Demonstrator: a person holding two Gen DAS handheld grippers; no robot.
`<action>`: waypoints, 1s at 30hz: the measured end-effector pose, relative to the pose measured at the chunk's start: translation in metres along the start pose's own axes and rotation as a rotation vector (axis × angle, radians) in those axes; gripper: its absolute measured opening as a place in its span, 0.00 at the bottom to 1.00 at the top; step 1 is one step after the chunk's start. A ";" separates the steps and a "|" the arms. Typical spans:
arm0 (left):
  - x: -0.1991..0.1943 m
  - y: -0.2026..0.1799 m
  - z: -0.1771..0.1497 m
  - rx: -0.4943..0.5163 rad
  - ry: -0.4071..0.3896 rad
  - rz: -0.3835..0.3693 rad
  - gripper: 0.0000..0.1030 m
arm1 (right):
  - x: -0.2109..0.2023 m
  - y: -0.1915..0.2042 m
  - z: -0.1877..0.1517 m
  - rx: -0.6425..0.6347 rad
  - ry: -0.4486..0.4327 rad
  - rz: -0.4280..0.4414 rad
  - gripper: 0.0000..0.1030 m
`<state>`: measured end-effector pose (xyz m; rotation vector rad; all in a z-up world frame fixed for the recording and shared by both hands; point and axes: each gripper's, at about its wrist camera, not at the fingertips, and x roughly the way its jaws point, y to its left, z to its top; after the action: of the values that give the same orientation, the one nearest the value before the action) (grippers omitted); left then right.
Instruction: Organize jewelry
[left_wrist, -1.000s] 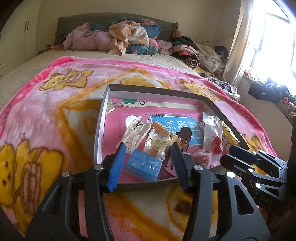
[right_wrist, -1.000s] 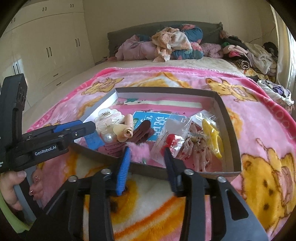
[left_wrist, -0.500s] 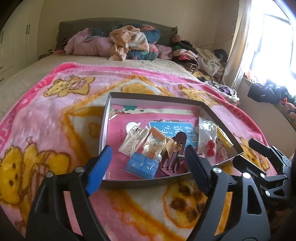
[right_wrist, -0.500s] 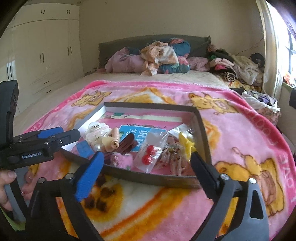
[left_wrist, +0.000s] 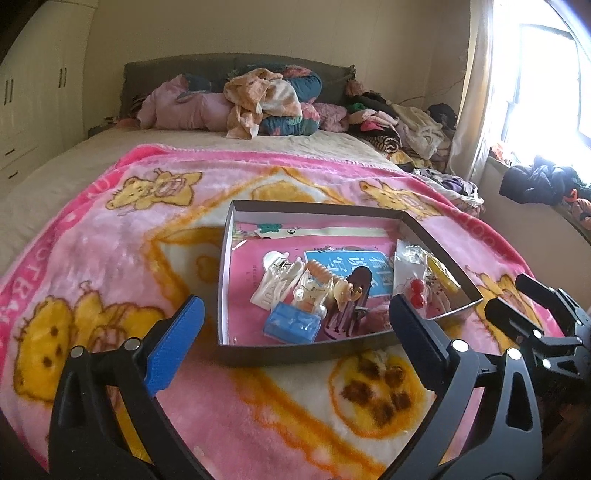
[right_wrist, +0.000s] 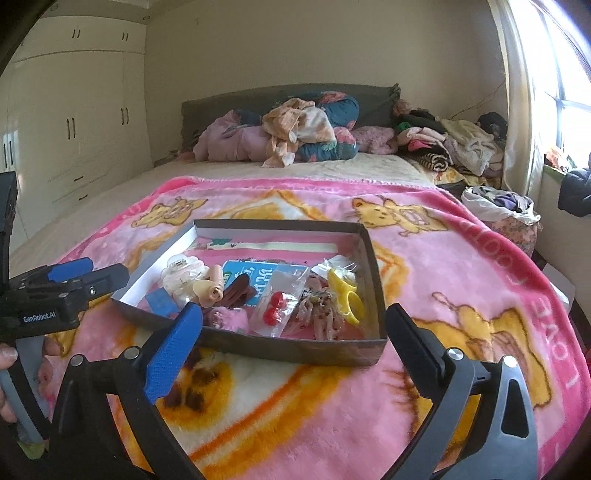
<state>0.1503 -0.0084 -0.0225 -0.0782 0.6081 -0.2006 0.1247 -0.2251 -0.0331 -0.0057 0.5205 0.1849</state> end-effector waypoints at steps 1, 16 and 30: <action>-0.003 -0.001 -0.001 0.002 -0.004 0.001 0.89 | -0.003 0.000 0.000 0.003 -0.005 -0.001 0.94; -0.045 -0.016 -0.019 0.052 -0.089 -0.006 0.89 | -0.047 0.003 -0.015 0.030 -0.064 -0.001 0.94; -0.072 -0.027 -0.042 0.097 -0.135 -0.030 0.89 | -0.074 0.009 -0.048 0.045 -0.121 -0.014 0.94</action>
<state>0.0643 -0.0202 -0.0128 -0.0065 0.4623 -0.2517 0.0366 -0.2318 -0.0380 0.0458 0.4038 0.1587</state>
